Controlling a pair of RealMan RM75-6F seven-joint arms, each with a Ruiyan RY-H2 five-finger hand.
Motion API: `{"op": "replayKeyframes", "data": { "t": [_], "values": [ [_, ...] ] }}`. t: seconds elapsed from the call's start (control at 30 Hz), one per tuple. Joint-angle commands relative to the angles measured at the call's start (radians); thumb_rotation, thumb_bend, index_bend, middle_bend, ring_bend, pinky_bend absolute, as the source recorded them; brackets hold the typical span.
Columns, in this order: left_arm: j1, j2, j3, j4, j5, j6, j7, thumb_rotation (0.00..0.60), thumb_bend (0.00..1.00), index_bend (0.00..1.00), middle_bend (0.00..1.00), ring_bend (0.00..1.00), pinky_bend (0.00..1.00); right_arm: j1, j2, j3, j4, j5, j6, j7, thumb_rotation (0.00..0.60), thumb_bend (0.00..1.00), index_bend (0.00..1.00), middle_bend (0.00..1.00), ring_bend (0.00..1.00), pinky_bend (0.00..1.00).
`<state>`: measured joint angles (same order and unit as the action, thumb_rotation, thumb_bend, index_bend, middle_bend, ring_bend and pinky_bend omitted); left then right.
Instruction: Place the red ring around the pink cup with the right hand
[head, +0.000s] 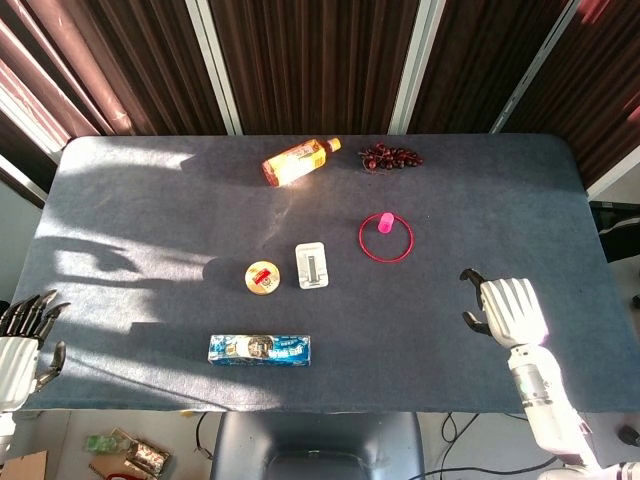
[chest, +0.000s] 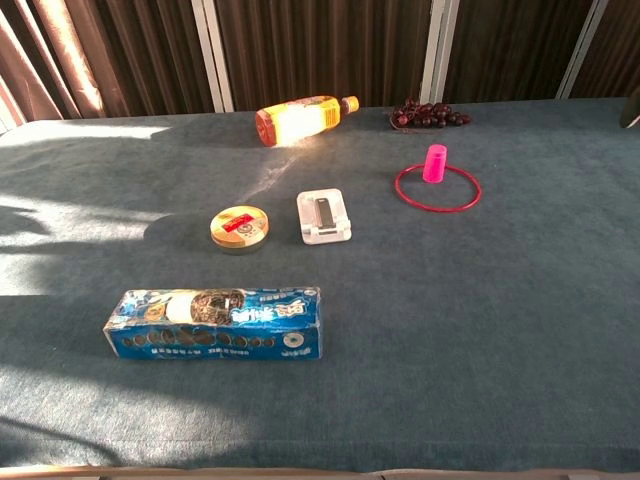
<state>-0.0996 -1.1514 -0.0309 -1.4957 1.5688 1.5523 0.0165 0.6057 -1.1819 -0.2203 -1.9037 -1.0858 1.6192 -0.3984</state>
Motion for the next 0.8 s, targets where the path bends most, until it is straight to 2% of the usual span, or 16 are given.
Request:
{"op": "replayKeyframes", "data": {
  "t": [0.03, 0.1, 0.2, 0.3, 0.5, 0.8],
  "values": [
    [-0.010, -0.002, 0.000, -0.001, -0.004, -0.023, 0.003, 0.600, 0.54, 0.20, 0.08, 0.08, 0.13, -0.209, -0.027, -0.085, 0.114, -0.154, 0.165, 0.061, 0.600, 0.20, 0.40, 0.51, 0.59, 0.67],
    [-0.015, 0.001, -0.001, -0.003, -0.016, -0.039, -0.002, 0.600, 0.54, 0.20, 0.09, 0.09, 0.13, -0.251, -0.036, -0.079, 0.147, -0.161, 0.161, 0.095, 0.600, 0.17, 0.34, 0.41, 0.45, 0.58],
    [-0.020, 0.003, -0.006, -0.005, -0.030, -0.054, -0.001, 0.600, 0.54, 0.20, 0.09, 0.09, 0.14, -0.279, -0.025, -0.063, 0.154, -0.147, 0.116, 0.126, 0.600, 0.15, 0.25, 0.29, 0.31, 0.45],
    [-0.021, 0.004, -0.007, -0.010, -0.035, -0.059, 0.000, 0.600, 0.54, 0.20, 0.09, 0.09, 0.14, -0.293, -0.011, -0.041, 0.152, -0.135, 0.067, 0.139, 0.600, 0.15, 0.17, 0.22, 0.24, 0.36],
    [-0.023, 0.002, -0.007, -0.011, -0.034, -0.063, 0.009, 0.600, 0.54, 0.20, 0.09, 0.09, 0.14, -0.317, -0.010, 0.005, 0.168, -0.126, -0.004, 0.136, 0.600, 0.15, 0.10, 0.18, 0.21, 0.34],
    [-0.025, 0.001, -0.009, -0.011, -0.038, -0.064, 0.008, 0.600, 0.54, 0.20, 0.09, 0.09, 0.14, -0.350, -0.008, 0.053, 0.173, -0.155, -0.063, 0.121, 0.600, 0.15, 0.10, 0.18, 0.21, 0.33]
  ]
}}
